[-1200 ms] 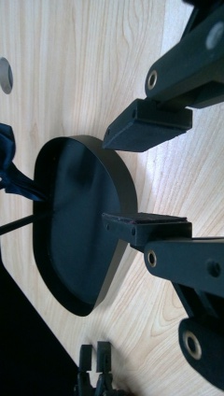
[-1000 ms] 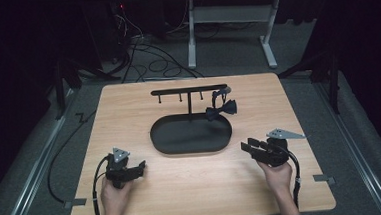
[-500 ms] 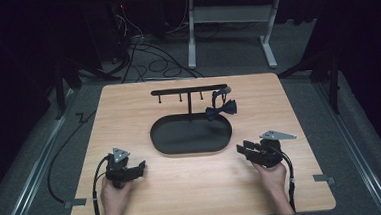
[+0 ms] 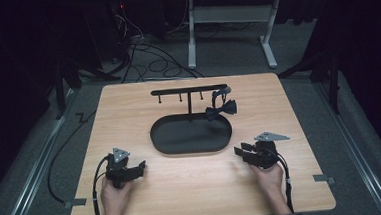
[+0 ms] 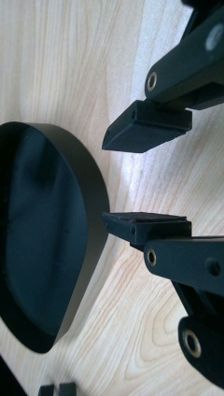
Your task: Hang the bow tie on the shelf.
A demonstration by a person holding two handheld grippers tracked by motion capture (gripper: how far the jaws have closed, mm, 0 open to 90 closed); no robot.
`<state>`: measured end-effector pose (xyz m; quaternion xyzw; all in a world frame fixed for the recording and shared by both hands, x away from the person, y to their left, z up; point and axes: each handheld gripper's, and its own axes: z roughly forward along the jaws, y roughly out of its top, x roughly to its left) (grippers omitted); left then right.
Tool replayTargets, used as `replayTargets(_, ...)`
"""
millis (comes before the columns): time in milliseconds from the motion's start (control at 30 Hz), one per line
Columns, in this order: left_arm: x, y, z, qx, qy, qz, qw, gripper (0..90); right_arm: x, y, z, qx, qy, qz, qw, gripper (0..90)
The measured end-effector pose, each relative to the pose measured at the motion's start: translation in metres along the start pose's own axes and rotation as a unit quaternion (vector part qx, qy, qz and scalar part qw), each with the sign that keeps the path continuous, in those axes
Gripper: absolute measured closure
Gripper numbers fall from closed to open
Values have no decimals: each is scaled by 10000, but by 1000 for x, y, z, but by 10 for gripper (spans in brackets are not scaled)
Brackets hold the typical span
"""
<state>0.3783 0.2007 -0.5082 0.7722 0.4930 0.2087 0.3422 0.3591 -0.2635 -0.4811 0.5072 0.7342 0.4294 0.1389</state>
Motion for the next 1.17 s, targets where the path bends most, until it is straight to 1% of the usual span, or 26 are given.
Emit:
replayTargets(100, 0, 0, 0, -9, 0, -2, 10000, 216, 0, -2, 3, 59, -51, -17, 10000, 599)
replayTargets(200, 0, 0, 0, -8, 0, -1, 10000, 216, -1, -4, 6, 87, -110, -85, 9999, 599)
replayTargets(267, 0, 0, 0, -9, 0, -3, 10000, 216, -1, -5, 8, 120, -152, -70, 9998, 598)
replayTargets(300, 0, 0, 0, -8, 0, 0, 10000, 216, 0, -5, 8, 134, -207, -145, 9996, 598)
replayTargets(433, 0, 0, 0, -8, 0, -1, 10000, 216, 4, -9, 14, 235, -349, -318, 9986, 593)
replayTargets(567, 0, 0, 0, -9, -1, 0, 10000, 216, 6, -11, 18, 290, -418, -408, 9979, 588)
replayTargets(600, 0, 0, 0, -8, -1, 0, 10000, 216, 7, -11, 19, 306, -436, -395, 9978, 585)
replayTargets(667, 0, 0, 0, -8, -1, 0, 10000, 216, 8, -12, 20, 293, -437, -407, 9978, 578)
replayTargets(700, 0, 0, 0, -8, -1, 0, 10000, 217, 9, -13, 21, 290, -452, -453, 9975, 575)
replayTargets(800, 0, 0, 0, -8, -1, 0, 10000, 216, 12, -14, 22, 335, -542, -511, 9967, 567)
replayTargets(900, 0, 0, 0, -8, -2, 0, 10000, 216, 13, -14, 23, 377, -578, -562, 9960, 531)
replayTargets(967, 0, 0, 0, -7, -2, 1, 10000, 216, 15, -14, 24, 411, -614, -666, 9950, 491)
replayTargets(1067, 0, 0, 0, -5, -5, 1, 10000, 216, 22, -14, 26, 479, -773, -983, 9910, 457)
replayTargets(1167, 0, 0, 0, -6, -6, 0, 10000, 216, 22, -14, 26, 486, -761, -970, 9912, 450)
